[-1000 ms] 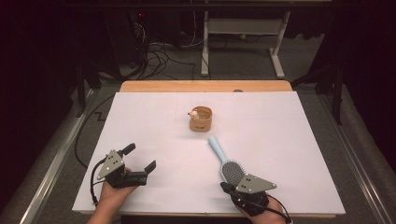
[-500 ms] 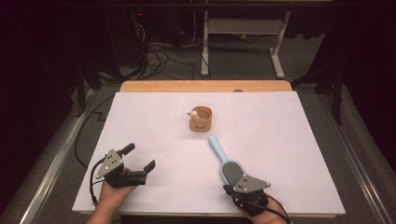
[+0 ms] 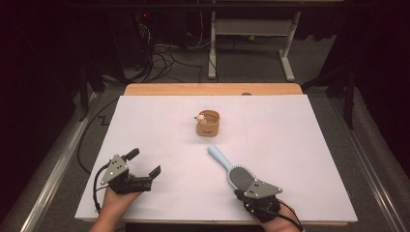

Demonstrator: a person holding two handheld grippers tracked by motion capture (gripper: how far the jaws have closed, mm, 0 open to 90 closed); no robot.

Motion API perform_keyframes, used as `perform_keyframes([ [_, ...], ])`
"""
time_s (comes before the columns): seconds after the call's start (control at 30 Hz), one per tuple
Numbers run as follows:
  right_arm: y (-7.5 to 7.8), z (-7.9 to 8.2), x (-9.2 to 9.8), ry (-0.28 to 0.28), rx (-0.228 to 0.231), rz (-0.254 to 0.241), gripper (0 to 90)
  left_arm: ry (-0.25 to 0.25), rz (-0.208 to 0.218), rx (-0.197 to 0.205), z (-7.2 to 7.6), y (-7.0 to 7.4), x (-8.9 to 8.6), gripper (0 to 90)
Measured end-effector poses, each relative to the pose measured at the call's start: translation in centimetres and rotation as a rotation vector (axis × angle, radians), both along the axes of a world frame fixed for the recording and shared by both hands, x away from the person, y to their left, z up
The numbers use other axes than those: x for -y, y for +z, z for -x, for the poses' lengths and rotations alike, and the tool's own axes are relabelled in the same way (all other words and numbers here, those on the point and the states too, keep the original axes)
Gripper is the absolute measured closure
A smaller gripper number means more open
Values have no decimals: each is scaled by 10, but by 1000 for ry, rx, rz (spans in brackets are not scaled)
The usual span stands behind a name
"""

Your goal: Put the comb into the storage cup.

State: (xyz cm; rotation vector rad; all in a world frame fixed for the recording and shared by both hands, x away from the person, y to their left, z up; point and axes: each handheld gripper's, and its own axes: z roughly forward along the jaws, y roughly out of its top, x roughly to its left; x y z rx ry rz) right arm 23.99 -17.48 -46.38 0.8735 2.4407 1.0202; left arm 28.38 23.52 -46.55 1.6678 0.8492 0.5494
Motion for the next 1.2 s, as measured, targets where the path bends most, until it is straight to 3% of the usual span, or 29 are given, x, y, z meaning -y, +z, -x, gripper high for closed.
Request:
perform_keyframes([
  [0.33, 0, -6, 10, -47, 34, 9, 900, -22, 6, -17, 0, 0, 2, 0],
  [0.6, -2, -10, 12, -39, 46, 19, 900, -27, -3, -13, 0, -1, 3, 0],
  [0.67, -1, -10, 14, -26, 18, -32, 900, -25, -2, -13, 0, -1, 3, 0],
  [0.7, -1, -10, 14, -26, 18, -32, 900, -25, -2, -13, 0, -1, 3, 0],
  [0.73, 5, -10, 19, -18, 18, -121, 900, -28, 1, -20, 0, -1, 2, 0],
  [0.9, 19, -9, 31, -48, 104, -218, 900, -33, -6, -40, -1, -1, 4, 0],
  [1.0, 24, -10, 39, -88, 142, -240, 900, -26, -9, -34, -1, -1, 4, 0],
  [1.03, 27, -11, 48, -131, 180, -265, 900, -24, -8, -32, -1, -1, 3, 0],
  [1.2, 28, -18, 71, -258, 225, -305, 881, -24, 7, -42, -2, -2, 3, 0],
])
